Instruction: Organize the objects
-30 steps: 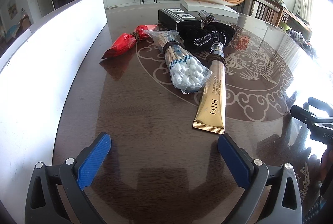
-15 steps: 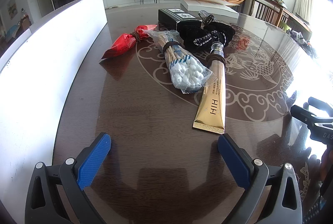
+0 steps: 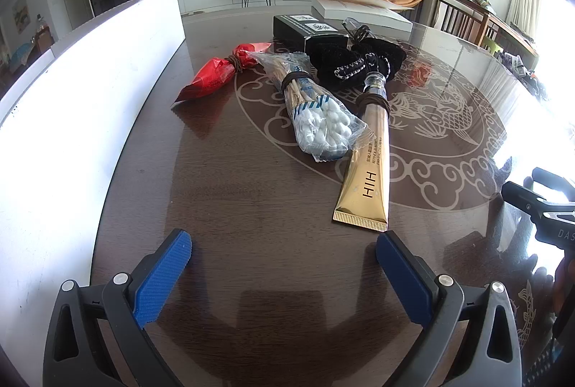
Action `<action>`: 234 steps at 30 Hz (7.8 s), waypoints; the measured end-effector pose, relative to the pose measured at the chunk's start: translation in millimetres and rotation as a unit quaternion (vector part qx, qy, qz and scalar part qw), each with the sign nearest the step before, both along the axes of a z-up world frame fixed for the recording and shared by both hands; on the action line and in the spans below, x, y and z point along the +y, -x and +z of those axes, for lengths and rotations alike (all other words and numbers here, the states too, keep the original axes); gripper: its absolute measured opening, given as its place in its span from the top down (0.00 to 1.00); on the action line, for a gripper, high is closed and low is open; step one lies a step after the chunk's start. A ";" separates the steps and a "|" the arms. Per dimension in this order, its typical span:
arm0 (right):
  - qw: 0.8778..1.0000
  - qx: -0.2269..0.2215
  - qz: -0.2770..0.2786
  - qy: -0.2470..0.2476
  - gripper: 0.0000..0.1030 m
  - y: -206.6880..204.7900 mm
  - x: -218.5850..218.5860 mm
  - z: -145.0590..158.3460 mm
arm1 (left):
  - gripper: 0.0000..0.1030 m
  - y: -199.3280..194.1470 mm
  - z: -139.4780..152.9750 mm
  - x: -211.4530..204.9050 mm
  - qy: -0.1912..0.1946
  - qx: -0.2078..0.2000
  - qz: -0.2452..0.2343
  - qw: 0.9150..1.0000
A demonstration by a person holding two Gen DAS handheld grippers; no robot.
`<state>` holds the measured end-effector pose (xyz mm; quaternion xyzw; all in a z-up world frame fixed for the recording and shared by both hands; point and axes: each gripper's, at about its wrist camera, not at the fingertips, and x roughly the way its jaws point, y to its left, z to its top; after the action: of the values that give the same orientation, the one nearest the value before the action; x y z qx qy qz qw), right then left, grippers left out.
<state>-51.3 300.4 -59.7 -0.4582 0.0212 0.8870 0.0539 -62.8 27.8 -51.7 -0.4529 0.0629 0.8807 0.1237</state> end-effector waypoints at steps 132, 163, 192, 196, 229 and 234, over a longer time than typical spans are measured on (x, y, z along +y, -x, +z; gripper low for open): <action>0.998 0.002 0.055 -0.006 0.73 32.2 -58.7 10.8 | 0.00 -39.8 -0.4 -30.8 -0.001 0.011 0.027 1.000; 1.000 0.002 -0.019 -0.003 0.03 12.7 4.4 0.1 | 0.00 -18.1 -1.2 -12.6 -0.001 0.006 0.111 0.994; 1.000 0.002 -0.019 -0.003 0.02 13.5 4.9 -0.1 | 0.69 83.6 13.1 41.3 0.001 -0.010 0.022 1.000; 1.000 0.002 -0.019 -0.003 0.02 13.6 5.0 -0.1 | 0.69 31.2 12.2 29.2 -0.005 0.006 0.015 1.000; 1.000 0.001 -0.021 -0.003 0.00 12.4 5.3 -0.3 | 0.00 -3.9 -0.1 10.8 0.003 -0.001 0.053 0.999; 1.000 0.001 -0.021 -0.003 0.00 12.6 5.3 -0.4 | 0.00 -3.7 -0.2 10.9 0.003 -0.001 0.053 0.999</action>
<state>-63.9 305.7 -60.0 -0.4563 0.0285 0.8863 0.0738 -59.1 38.7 -51.8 -0.4565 0.0414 0.8855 0.0758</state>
